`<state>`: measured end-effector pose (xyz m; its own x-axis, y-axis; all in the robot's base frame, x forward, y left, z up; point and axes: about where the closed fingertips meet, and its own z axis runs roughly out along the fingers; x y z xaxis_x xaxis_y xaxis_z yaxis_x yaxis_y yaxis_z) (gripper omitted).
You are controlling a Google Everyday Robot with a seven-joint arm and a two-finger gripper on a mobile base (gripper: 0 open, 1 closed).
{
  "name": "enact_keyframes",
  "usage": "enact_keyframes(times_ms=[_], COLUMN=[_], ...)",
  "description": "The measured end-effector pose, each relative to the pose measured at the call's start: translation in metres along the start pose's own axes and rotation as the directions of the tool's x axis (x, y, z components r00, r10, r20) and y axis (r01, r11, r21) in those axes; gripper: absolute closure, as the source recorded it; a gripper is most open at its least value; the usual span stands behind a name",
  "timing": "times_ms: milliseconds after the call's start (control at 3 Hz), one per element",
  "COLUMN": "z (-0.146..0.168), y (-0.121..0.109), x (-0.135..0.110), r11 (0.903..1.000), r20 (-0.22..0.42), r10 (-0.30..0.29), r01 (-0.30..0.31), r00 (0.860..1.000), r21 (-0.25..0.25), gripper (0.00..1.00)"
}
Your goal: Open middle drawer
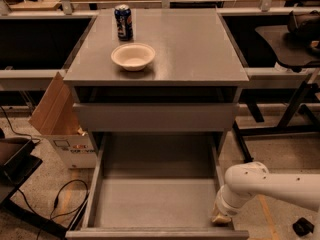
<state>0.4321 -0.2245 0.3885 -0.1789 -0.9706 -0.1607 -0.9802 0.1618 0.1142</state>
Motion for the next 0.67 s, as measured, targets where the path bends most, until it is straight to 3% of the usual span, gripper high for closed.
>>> enact_keyframes(times_ms=[333, 667], z=[0.0014, 0.0028], y=[0.0011, 0.0023], x=[0.0001, 0.0001], r11=[1.0000, 1.0000], r20=[0.000, 0.000], r10=[0.000, -0.001], r01=[0.000, 0.001], r00=[1.000, 1.000], r21=[-0.003, -0.007], gripper=[0.83, 0.59])
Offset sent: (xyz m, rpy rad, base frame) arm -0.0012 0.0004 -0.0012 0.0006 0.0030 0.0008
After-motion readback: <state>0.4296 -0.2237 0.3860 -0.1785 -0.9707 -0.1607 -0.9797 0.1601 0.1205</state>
